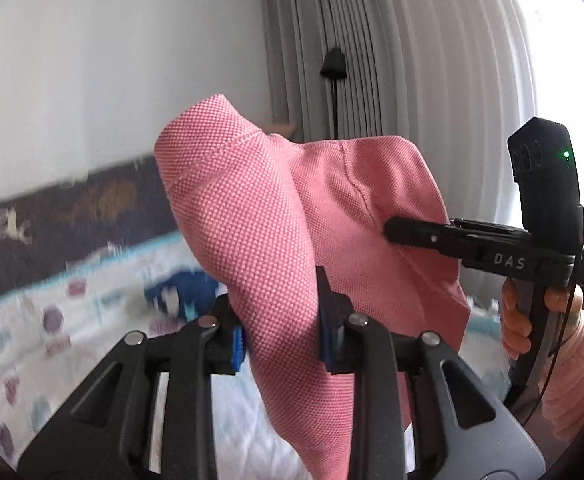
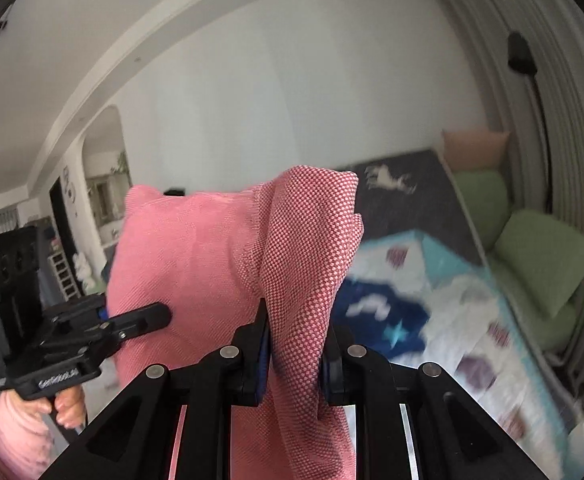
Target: Fold small clothes
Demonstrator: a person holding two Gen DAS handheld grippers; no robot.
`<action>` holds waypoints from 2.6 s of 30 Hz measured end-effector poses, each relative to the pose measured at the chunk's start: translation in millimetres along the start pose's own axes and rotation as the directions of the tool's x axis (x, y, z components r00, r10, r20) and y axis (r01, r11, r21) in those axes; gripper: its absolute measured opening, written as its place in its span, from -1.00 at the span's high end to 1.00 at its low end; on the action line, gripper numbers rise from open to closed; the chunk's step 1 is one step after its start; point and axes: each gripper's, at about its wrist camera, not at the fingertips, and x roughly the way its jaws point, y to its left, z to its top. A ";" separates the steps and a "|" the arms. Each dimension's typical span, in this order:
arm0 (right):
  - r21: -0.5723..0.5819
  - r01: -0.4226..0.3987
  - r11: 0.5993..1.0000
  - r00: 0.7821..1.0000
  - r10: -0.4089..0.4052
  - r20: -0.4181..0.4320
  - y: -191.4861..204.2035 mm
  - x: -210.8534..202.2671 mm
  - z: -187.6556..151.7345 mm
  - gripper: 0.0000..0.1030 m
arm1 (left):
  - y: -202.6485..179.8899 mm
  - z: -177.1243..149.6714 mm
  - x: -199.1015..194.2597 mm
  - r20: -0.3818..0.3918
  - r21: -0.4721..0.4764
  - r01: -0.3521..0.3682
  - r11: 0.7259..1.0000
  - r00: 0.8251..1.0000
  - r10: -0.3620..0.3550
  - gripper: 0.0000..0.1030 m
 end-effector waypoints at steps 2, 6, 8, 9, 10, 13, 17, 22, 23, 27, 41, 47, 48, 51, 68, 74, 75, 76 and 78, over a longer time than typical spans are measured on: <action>-0.022 0.046 0.999 0.998 -0.045 0.044 -0.4 -2.2 32.5 0.64 | -6.5 31.8 4.6 0.051 0.036 -0.030 0.999 0.998 0.028 0.42; -0.063 0.130 0.990 0.987 -0.123 0.101 -2.1 5.0 83.2 0.64 | -8.8 74.9 23.8 0.095 0.078 -0.069 0.995 0.994 0.061 0.42; -0.075 0.161 0.984 0.981 -0.152 0.120 -4.1 14.0 104.9 0.63 | -4.8 90.8 39.2 0.099 0.078 -0.082 0.994 0.992 0.074 0.41; -0.073 0.178 0.981 0.978 -0.168 0.125 -7.2 23.7 116.2 0.63 | -1.4 98.7 49.5 0.097 0.073 -0.088 0.994 0.992 0.080 0.42; -0.067 0.185 0.980 0.977 -0.175 0.125 -10.5 31.9 122.0 0.63 | 4.0 104.5 61.3 0.094 0.066 -0.094 0.993 0.992 0.087 0.41; -0.052 0.200 0.978 0.974 -0.193 0.117 -23.1 63.3 134.1 0.63 | 18.9 111.4 93.6 0.067 0.053 -0.111 0.992 0.992 0.107 0.42; -0.023 0.196 0.980 0.980 -0.194 0.052 -46.0 126.3 132.0 0.63 | 43.6 100.0 147.9 0.002 0.039 -0.126 0.991 0.992 0.126 0.41; 0.018 0.194 0.981 0.981 -0.193 -0.034 -80.9 213.1 110.9 0.63 | 81.6 64.6 221.7 -0.071 0.009 -0.137 0.990 0.988 0.138 0.42; 0.025 0.199 0.980 0.979 -0.197 -0.054 -87.4 230.9 103.8 0.63 | 93.4 51.7 246.4 -0.102 0.001 -0.142 0.990 0.985 0.142 0.42; 0.035 0.221 0.975 0.959 -0.211 -0.191 -117.5 328.6 60.6 0.61 | 135.4 -0.1 321.6 -0.208 -0.056 -0.164 0.985 0.967 0.149 0.42; -0.004 0.440 0.898 0.818 -0.403 -0.411 -176.4 477.6 -65.3 0.17 | 214.3 -140.6 406.2 -0.382 -0.250 -0.302 0.920 0.904 0.193 -0.06; 0.105 0.464 0.880 0.844 -0.403 -0.354 -180.0 411.9 -44.8 0.09 | 220.4 -129.3 364.7 -0.375 -0.282 -0.294 0.913 0.910 0.177 -0.18; 0.149 0.426 0.892 0.868 -0.357 -0.346 -177.6 386.2 -44.2 0.08 | 219.6 -126.9 352.0 -0.362 -0.289 -0.287 0.913 0.916 0.173 -0.21; 0.201 0.358 0.912 0.894 -0.272 -0.357 -162.8 327.3 -51.1 0.02 | 203.8 -117.2 301.7 -0.310 -0.277 -0.263 0.924 0.935 0.173 -0.29; -0.011 0.383 0.924 0.917 -0.382 -0.114 7.6 88.8 -76.3 -0.59 | 49.3 -90.1 78.1 -0.171 -0.076 -0.280 0.957 0.949 0.264 -0.66; 0.008 0.472 0.882 0.878 -0.469 -0.095 27.0 56.1 -86.7 -0.61 | 43.2 -100.6 35.4 -0.178 -0.139 -0.314 0.939 0.941 0.288 -0.74; 0.009 0.479 0.878 0.874 -0.476 -0.094 30.1 51.9 -88.2 -0.61 | 43.0 -102.5 32.4 -0.185 -0.142 -0.326 0.935 0.936 0.298 -0.75; 0.015 0.475 0.880 0.877 -0.471 -0.095 32.2 48.1 -89.9 -0.61 | 42.0 -104.2 29.3 -0.190 -0.138 -0.337 0.931 0.932 0.309 -0.75; 0.033 0.450 0.893 0.890 -0.444 -0.108 34.5 42.0 -93.5 -0.61 | 39.3 -107.6 23.3 -0.196 -0.124 -0.353 0.927 0.925 0.326 -0.75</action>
